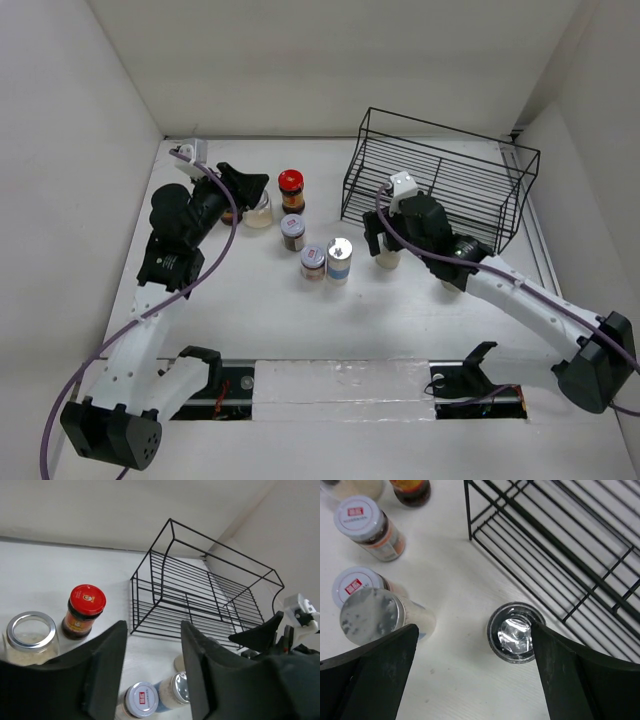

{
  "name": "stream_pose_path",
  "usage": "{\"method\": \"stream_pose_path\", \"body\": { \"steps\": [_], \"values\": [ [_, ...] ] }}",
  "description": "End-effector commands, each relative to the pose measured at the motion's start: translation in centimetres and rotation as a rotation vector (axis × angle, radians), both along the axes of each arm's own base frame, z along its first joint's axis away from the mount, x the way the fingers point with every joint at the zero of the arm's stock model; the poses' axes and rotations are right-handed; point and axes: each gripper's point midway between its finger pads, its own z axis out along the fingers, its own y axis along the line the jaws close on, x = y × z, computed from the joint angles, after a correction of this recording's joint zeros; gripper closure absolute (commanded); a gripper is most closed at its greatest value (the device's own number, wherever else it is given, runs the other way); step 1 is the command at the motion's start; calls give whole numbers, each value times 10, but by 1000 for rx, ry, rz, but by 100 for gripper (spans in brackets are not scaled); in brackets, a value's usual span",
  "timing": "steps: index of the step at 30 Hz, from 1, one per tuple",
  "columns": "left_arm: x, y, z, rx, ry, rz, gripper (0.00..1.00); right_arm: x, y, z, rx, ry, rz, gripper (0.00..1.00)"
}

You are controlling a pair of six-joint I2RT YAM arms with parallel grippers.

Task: Organize the condiment bottles

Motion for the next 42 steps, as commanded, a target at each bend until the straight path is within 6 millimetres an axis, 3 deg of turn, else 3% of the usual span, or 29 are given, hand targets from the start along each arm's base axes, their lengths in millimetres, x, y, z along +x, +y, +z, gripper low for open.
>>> {"method": "stream_pose_path", "body": {
  "steps": [1, 8, 12, 17, 22, 26, 27, 29, 31, 34, 36, 38, 39, 40, 42],
  "values": [
    [0, -1, 9, -7, -37, -5, 55, 0, -5, -15, -22, 51, -63, 0],
    [5, -4, 1, -2, -14, -16, 48, 2, -40, -42, -45, 128, -250, 0],
    [6, -6, -4, -6, 10, -27, 48, 8, -31, -46, 19, 136, -185, 0],
    [5, -5, -1, -8, -1, -16, 48, 22, -38, -61, -6, 161, -227, 0],
    [3, -8, 3, -10, -14, -37, 48, 34, -33, -51, 24, 103, -229, 4],
    [4, -10, -5, -15, 8, -51, 48, 43, -31, -47, 24, 76, -241, 20],
    [2, -10, 1, -19, -13, -51, 48, 45, -34, -51, 3, 75, -251, 25],
    [2, -10, 1, -19, -13, -51, 48, 47, -35, -47, 5, 65, -259, 41],
    [4, -10, -2, -17, -4, -51, 48, 47, -33, -43, 3, 59, -259, 44],
    [1, -11, 1, -19, -13, -61, 48, 47, -21, 1, 26, -18, -236, 46],
    [4, -12, -3, -16, 1, -61, 48, 50, -21, 69, 86, -153, -236, 46],
    [6, -14, -8, -21, 19, -71, 48, 54, -27, 123, 151, -266, -234, 48],
    [6, -14, -8, -21, 19, -71, 48, 57, -26, 174, 205, -390, -198, 48],
    [5, -16, -5, -23, 9, -80, 48, 59, -21, 195, 234, -425, -150, 48],
    [5, -16, -5, -23, 9, -81, 48, 73, -31, 226, 255, -484, -150, 48]
  ]
}}
